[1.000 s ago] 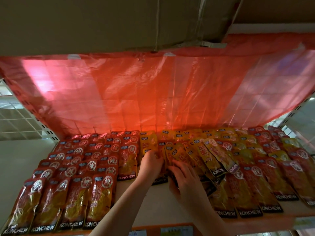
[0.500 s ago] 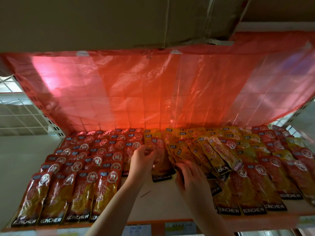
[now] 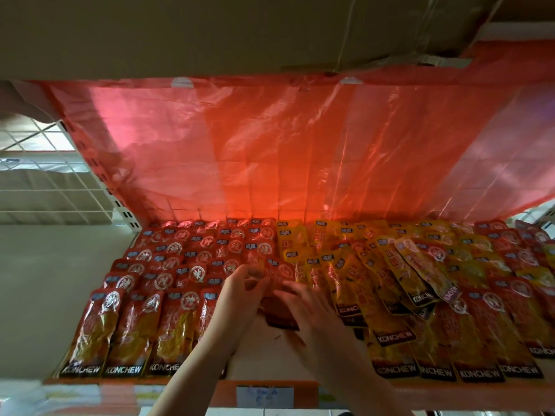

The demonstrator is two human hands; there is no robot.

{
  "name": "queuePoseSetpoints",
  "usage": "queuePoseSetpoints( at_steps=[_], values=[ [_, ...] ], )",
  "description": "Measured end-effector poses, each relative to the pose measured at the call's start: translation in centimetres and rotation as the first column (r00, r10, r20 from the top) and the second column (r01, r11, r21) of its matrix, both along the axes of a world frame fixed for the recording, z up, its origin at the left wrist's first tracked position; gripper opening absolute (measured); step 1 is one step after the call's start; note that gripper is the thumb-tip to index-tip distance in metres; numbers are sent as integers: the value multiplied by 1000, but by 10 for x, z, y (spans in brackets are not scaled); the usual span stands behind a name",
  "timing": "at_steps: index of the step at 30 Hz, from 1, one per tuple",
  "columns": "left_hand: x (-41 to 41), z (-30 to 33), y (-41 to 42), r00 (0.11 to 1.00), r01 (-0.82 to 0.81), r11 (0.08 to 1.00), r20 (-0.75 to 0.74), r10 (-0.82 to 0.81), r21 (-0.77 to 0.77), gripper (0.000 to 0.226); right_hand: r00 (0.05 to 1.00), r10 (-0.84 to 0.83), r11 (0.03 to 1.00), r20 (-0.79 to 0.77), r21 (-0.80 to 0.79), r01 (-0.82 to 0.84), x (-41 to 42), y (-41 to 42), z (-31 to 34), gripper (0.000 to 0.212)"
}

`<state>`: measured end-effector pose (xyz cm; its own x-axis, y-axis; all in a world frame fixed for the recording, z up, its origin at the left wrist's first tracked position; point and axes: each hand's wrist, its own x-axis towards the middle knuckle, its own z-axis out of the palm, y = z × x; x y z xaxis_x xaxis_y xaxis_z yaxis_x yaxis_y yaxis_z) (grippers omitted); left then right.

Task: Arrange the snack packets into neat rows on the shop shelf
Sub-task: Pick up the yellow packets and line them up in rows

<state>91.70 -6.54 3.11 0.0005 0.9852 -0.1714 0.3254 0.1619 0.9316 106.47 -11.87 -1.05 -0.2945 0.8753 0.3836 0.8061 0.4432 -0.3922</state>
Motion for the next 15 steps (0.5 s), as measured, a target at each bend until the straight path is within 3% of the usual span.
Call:
queuePoseSetpoints(
  at_steps=[2, 5, 7, 11, 15],
  values=[
    [-5, 1, -3, 997, 79, 997, 23, -78, -27, 11, 998, -7, 999, -59, -39, 5, -5, 2, -4, 66],
    [-16, 3, -5, 986, 165, 985, 25, -164, -51, 7, 988, -18, 999, -151, -35, 13, -15, 8, -8, 44],
    [-24, 4, -2, 983, 178, 983, -29, -180, -47, 9, 984, -41, 999, -174, -2, 41, -20, 13, -10, 42],
    [-43, 5, 4, 977, 175, 984, -129, -170, 33, 21, 988, -90, 987, -128, 120, 106, -31, 26, -17, 43],
    [-57, 4, 11, 979, 157, 985, -139, -147, 67, 28, 993, -120, 970, 2, 213, 117, -44, 37, -16, 42]
  ],
)
